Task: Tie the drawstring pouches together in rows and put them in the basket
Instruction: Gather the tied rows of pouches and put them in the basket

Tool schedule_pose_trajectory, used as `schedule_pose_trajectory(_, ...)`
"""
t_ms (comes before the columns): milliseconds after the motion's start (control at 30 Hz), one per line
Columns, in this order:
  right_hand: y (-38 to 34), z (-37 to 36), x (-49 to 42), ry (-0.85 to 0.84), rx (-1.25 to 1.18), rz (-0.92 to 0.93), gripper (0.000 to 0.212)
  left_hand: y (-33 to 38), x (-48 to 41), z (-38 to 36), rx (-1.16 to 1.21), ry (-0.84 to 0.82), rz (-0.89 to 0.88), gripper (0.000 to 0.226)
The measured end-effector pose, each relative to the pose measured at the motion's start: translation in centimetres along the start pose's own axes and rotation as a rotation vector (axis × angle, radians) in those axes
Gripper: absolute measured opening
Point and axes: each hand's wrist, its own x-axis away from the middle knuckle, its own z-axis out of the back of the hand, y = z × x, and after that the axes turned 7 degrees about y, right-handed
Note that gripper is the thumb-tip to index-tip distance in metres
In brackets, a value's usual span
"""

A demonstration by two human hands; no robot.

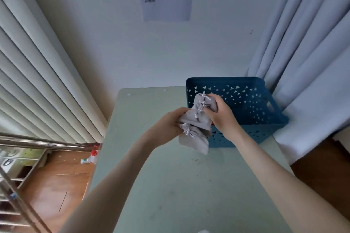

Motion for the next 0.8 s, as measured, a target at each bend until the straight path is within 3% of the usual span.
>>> schedule_pose_trajectory(67,0.2,0.7,0.2,-0.089,-0.162,-0.086,0.040,0.3,-0.6,-0.6,-0.028,-0.001,0.024,0.038)
schedule_pose_trajectory(200,0.3,2.3,0.8,-0.337,-0.424,-0.157,0.042,0.4,-1.9,-2.5,-0.068,0.020,0.139,0.056)
schedule_pose_trajectory(267,0.8,3.3,0.8,-0.462,-0.433,-0.191,0.077,0.5,-2.6,-3.4,-0.108,0.027,0.150,0.054)
schedule_pose_trajectory(333,1.1,4.0,0.8,-0.564,-0.271,-0.164,0.111,0.8,-3.6,-4.2,-0.099,0.028,0.192,0.038)
schedule_pose_trajectory(400,1.1,4.6,0.6,-0.599,-0.071,-0.118,0.118,1.0,-4.7,-5.0,-0.044,-0.001,0.250,0.025)
schedule_pose_trajectory(500,1.0,5.8,-0.6,-0.494,0.110,-0.071,0.099,1.3,-6.8,-6.1,0.058,-0.039,0.296,0.022)
schedule_pose_trajectory(600,1.4,7.9,-3.7,-0.324,0.103,-0.089,0.071,1.6,-10.2,-7.3,0.115,-0.040,0.306,0.026)
schedule_pose_trajectory(700,3.5,10.6,-8.4,-0.163,0.083,-0.157,0.057,1.5,-14.7,-9.3,-0.056,-0.103,0.307,0.026)
schedule_pose_trajectory(800,7.1,13.1,-12.7,-0.130,0.150,-0.244,0.044,0.5,-18.4,-11.3,-0.137,-0.114,0.326,0.021)
